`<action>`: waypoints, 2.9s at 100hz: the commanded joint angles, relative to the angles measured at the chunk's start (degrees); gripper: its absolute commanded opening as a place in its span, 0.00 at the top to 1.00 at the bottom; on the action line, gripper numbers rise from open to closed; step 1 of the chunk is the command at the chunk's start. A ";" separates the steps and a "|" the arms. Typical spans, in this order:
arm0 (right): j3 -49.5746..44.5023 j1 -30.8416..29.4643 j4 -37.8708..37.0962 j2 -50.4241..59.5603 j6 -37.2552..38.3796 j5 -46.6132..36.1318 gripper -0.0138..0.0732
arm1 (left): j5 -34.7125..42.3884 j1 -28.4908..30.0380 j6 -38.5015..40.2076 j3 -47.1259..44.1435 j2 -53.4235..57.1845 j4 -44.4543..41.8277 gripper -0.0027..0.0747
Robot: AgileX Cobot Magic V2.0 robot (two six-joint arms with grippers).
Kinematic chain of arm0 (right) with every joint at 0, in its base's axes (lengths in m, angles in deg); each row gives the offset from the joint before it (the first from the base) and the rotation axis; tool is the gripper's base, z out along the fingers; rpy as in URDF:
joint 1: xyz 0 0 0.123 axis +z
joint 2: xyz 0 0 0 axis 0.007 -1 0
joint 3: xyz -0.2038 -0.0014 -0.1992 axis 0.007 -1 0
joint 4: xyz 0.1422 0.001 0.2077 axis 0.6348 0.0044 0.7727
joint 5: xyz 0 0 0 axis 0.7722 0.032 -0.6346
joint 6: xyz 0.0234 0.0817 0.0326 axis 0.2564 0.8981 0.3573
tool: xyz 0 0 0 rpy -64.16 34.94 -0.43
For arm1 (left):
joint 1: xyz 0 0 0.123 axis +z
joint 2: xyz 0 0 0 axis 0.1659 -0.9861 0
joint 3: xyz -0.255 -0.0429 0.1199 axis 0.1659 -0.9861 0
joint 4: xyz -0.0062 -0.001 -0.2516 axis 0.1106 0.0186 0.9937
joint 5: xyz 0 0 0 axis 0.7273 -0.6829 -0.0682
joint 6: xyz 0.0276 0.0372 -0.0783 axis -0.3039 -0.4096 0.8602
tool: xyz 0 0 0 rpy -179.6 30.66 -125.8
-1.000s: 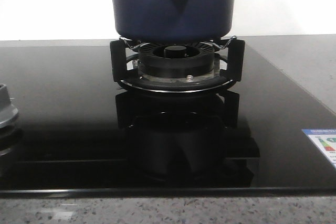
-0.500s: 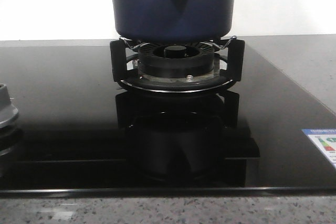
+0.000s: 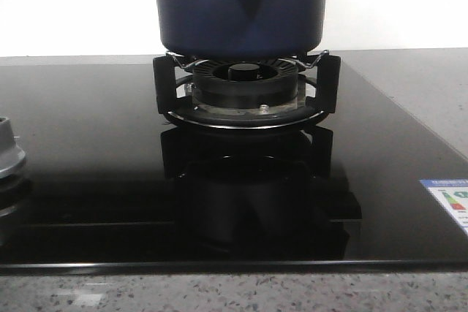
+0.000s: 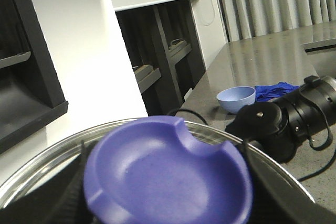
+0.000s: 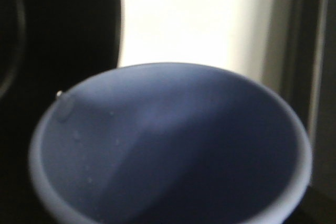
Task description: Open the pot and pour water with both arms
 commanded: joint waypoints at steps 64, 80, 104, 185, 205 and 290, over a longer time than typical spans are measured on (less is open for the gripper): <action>-2.32 -7.57 38.09 17.65 33.85 28.45 0.56 | 0.25 0.22 0.58 1.93 1.55 4.65 0.59; -12.82 -17.44 38.93 21.44 41.92 16.41 0.56 | 0.25 0.22 0.58 1.93 1.55 4.65 0.59; -27.05 -25.34 38.96 20.58 47.45 0.35 0.56 | 0.00 0.22 2.41 1.93 1.55 4.50 0.59; -28.89 -25.34 39.04 12.92 47.94 -1.42 0.55 | -4.50 0.22 5.07 1.93 1.55 1.56 0.59; -28.89 -25.34 39.04 12.92 48.43 -2.73 0.30 | -4.64 0.22 5.07 1.93 1.55 1.56 0.59; -29.12 -25.34 39.04 15.31 53.55 2.99 0.10 | -5.33 0.22 5.07 1.93 1.55 1.56 0.59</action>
